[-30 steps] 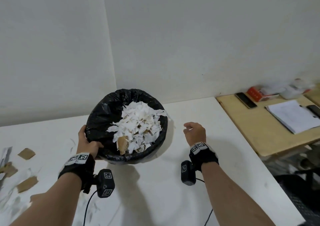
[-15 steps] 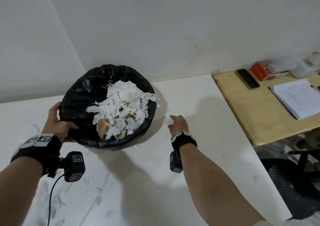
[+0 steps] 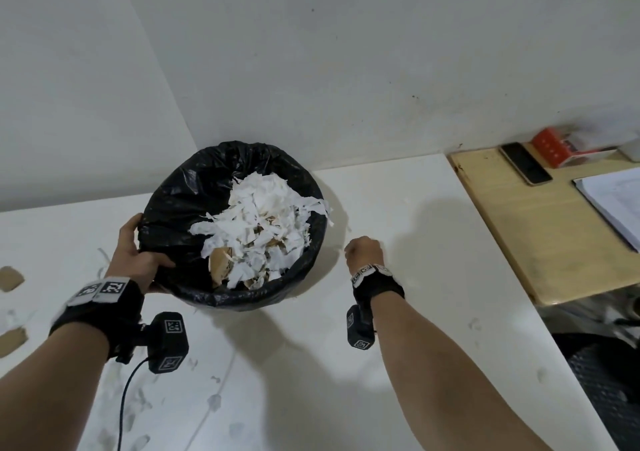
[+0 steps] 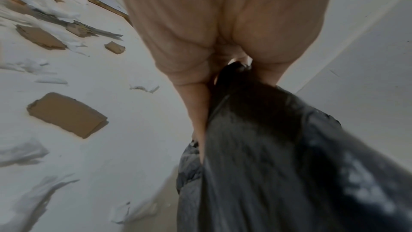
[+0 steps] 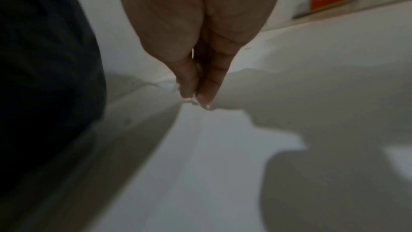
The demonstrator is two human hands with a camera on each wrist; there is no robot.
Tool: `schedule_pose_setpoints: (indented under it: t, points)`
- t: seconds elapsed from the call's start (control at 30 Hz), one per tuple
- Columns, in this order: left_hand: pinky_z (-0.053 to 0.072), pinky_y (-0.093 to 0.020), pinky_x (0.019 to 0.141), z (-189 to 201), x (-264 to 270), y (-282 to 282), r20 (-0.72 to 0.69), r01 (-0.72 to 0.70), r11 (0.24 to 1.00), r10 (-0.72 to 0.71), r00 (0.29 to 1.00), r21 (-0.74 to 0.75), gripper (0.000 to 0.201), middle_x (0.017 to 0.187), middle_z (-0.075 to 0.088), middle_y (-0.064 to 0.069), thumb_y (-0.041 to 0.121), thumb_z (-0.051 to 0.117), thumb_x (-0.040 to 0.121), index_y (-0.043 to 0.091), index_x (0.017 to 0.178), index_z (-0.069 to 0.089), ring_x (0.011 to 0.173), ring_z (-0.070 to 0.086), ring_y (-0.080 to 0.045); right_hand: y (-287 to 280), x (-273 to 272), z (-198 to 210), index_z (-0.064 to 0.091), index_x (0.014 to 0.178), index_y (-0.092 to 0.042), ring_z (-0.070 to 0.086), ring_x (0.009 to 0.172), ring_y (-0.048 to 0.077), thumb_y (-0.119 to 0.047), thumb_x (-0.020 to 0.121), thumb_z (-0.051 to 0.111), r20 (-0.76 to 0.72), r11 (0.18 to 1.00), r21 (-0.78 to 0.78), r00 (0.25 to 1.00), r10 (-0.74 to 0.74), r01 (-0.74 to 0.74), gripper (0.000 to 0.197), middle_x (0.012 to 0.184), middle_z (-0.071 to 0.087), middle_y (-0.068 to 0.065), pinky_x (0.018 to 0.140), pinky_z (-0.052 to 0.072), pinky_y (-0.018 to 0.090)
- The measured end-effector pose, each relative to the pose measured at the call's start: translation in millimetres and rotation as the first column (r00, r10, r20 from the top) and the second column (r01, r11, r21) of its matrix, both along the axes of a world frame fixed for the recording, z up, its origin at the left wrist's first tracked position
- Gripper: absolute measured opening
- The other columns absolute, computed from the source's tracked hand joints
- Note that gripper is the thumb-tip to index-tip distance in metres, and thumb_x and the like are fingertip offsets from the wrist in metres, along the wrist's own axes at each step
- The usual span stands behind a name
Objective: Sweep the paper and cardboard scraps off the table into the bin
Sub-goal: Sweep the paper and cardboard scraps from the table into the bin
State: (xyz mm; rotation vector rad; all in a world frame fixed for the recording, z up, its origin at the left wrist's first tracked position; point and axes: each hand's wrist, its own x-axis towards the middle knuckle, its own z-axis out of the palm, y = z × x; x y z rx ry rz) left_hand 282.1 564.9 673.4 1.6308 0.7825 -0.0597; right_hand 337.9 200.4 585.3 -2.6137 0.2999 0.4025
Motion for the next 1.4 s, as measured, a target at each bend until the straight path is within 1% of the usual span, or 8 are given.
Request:
schedule_pose_setpoints:
  t: [0.23,0.43,0.6,0.7,0.87,1.13,1.3,1.4]
  points:
    - [0.055,-0.043,0.041,6.5,-14.3,-18.7,0.018,0.049,0.999,-0.049,0.999,-0.004,0.093,0.117,0.055,-0.010,-0.025,0.046,0.079,0.037,0.147,0.032,0.074,0.057,-0.028,19.0,-16.3,88.7,0.074,0.090,-0.004,0.071,0.078,0.028,0.001,0.085,0.057,0.319,0.865,0.464,0.875,-0.365,0.192,0.019,0.081,0.073,0.013,0.068,0.054,0.019]
    - [0.052,-0.042,0.035,17.3,-28.8,-50.5,0.033,0.146,0.989,-0.145,0.989,-0.036,0.090,0.115,0.052,-0.009,-0.024,0.046,0.081,0.034,0.149,0.030,0.075,0.054,-0.030,55.1,-73.9,145.3,0.071,0.107,-0.008,0.065,0.101,0.021,0.007,0.086,0.050,0.356,0.943,0.329,0.932,-0.068,-0.057,0.034,0.110,0.071,0.010,0.095,0.051,0.030]
    - [0.055,-0.062,0.072,18.9,-24.0,-94.2,0.059,0.245,0.968,-0.242,0.969,-0.051,0.093,0.120,0.055,-0.010,-0.022,0.050,0.078,0.034,0.149,0.028,0.090,0.058,-0.037,13.2,-118.7,153.9,0.071,0.106,-0.008,0.065,0.101,0.024,0.005,0.086,0.043,0.488,0.932,0.354,0.835,-0.254,0.077,0.037,0.107,0.070,0.011,0.092,0.051,0.033]
    - [0.054,-0.063,0.076,13.7,-20.5,-121.5,0.068,0.280,0.958,-0.276,0.959,-0.061,0.095,0.121,0.053,-0.008,-0.021,0.051,0.077,0.035,0.149,0.028,0.095,0.058,-0.039,-43.2,-142.2,137.7,0.073,0.096,-0.010,0.067,0.089,0.023,0.001,0.085,0.051,0.561,0.918,0.295,0.730,-0.390,0.263,0.027,0.098,0.072,0.008,0.084,0.053,0.033]
    - [0.055,-0.055,0.068,1.6,-4.2,-166.4,0.067,0.354,0.933,-0.350,0.934,-0.061,0.094,0.120,0.052,-0.008,-0.022,0.049,0.078,0.035,0.150,0.027,0.083,0.057,-0.034,-140.0,-189.2,80.5,0.071,0.103,-0.011,0.064,0.100,0.023,-0.007,0.088,0.057,0.313,0.800,0.154,0.739,-0.597,0.581,0.022,0.109,0.068,0.008,0.093,0.049,0.033]
    - [0.057,-0.046,0.046,-21.0,29.1,-219.2,0.033,0.435,0.901,-0.434,0.900,-0.004,0.095,0.120,0.057,-0.011,-0.021,0.051,0.076,0.044,0.143,0.033,0.075,0.061,-0.034,-195.1,-185.2,8.5,0.055,0.130,-0.012,0.049,0.124,0.026,-0.021,0.092,0.056,-0.038,0.814,-0.016,0.813,-0.581,0.581,0.040,0.133,0.053,0.011,0.103,0.040,0.033]
    - [0.058,-0.049,0.053,-22.6,45.0,-241.3,0.028,0.452,0.892,-0.452,0.892,-0.009,0.094,0.118,0.059,-0.013,-0.020,0.050,0.074,0.046,0.139,0.036,0.077,0.062,-0.035,-198.8,-161.0,-1.5,0.058,0.125,-0.004,0.051,0.121,0.031,-0.015,0.092,0.055,-0.045,0.869,-0.100,0.870,-0.491,0.485,0.035,0.129,0.054,0.016,0.099,0.042,0.037]
    - [0.058,-0.049,0.059,-24.5,49.6,-247.0,0.029,0.449,0.893,-0.448,0.893,-0.019,0.093,0.118,0.059,-0.013,-0.020,0.049,0.075,0.046,0.139,0.036,0.079,0.062,-0.034,-201.1,-156.6,-3.3,0.068,0.090,0.000,0.063,0.095,0.032,0.001,0.087,0.052,-0.064,0.863,-0.121,0.864,-0.499,0.490,0.017,0.089,0.064,0.014,0.074,0.048,0.035]
